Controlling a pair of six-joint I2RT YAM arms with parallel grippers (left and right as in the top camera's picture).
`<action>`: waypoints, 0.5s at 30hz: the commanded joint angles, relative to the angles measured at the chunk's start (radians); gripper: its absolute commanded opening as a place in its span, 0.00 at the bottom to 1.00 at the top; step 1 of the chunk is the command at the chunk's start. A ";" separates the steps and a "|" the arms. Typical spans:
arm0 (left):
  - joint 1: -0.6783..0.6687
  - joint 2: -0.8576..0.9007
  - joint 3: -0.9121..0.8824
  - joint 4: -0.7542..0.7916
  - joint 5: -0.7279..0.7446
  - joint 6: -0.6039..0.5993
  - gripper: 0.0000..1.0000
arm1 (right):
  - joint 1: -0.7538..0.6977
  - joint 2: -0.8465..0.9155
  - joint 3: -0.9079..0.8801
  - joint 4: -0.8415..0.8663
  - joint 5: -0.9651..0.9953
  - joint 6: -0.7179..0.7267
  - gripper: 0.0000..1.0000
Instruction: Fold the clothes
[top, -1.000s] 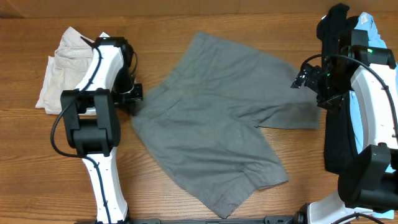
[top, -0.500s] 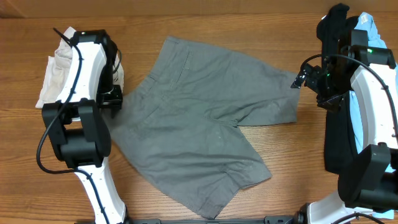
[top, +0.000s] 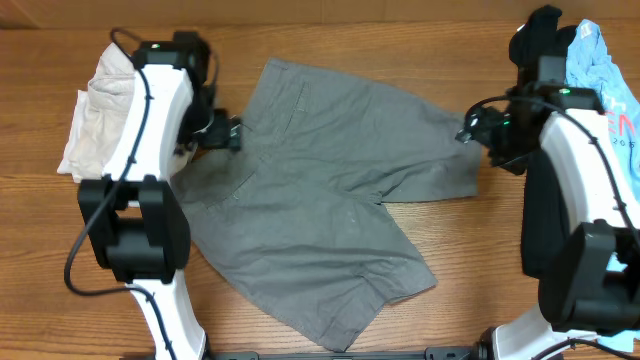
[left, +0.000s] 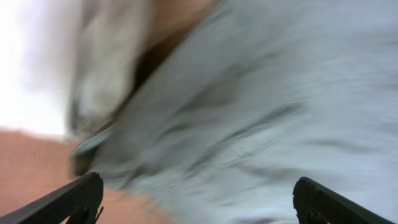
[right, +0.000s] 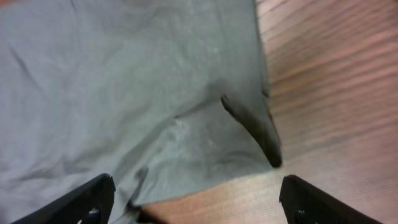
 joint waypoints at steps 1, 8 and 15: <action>-0.085 -0.131 0.035 0.056 0.135 0.111 1.00 | 0.034 0.021 -0.068 0.069 0.074 0.016 0.89; -0.188 -0.186 0.034 0.106 0.133 0.156 1.00 | 0.041 0.030 -0.245 0.314 0.114 -0.032 0.84; -0.192 -0.184 0.034 0.114 0.133 0.156 1.00 | 0.041 0.034 -0.378 0.518 0.106 -0.109 0.78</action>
